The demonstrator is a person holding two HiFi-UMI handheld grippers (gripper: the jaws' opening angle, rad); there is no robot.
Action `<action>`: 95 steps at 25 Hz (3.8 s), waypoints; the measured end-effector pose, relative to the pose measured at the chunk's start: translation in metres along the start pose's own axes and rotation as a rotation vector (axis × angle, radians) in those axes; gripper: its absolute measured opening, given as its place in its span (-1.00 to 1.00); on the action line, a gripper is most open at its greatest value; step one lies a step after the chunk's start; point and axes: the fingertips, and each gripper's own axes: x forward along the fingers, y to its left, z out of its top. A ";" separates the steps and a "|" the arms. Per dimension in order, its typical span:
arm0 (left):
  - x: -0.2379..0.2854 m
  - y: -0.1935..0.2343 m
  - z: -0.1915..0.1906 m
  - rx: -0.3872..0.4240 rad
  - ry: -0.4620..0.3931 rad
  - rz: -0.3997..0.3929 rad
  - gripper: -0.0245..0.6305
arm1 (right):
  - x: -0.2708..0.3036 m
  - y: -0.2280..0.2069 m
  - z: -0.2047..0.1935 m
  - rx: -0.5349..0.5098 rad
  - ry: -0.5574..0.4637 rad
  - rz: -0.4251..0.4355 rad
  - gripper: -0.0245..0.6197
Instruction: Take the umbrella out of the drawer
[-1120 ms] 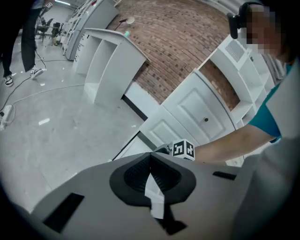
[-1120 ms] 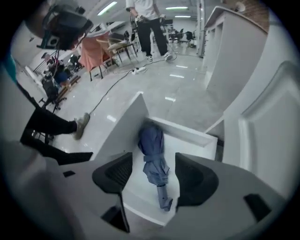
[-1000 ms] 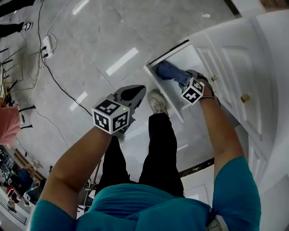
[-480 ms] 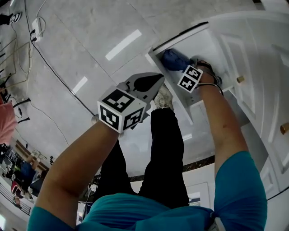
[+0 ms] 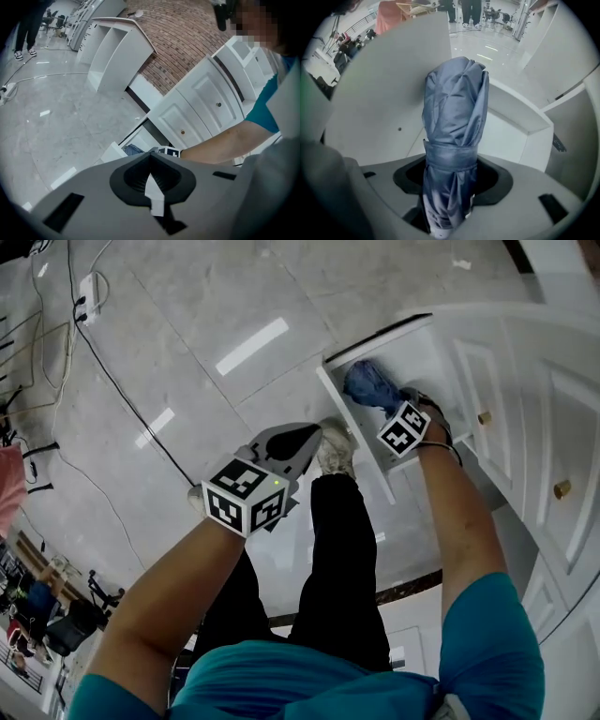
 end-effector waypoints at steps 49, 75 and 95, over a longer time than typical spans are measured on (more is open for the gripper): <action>-0.817 -0.189 0.183 0.246 -1.111 0.500 -0.89 | -0.880 0.165 0.460 -0.251 -1.061 0.127 -0.11; -0.878 -0.227 0.212 0.312 -1.187 0.386 -0.89 | -1.043 0.233 0.439 -0.228 -1.453 0.289 -0.10; -0.880 -0.230 0.208 0.313 -1.198 0.409 -0.89 | -1.050 0.237 0.439 -0.238 -1.481 0.298 -0.10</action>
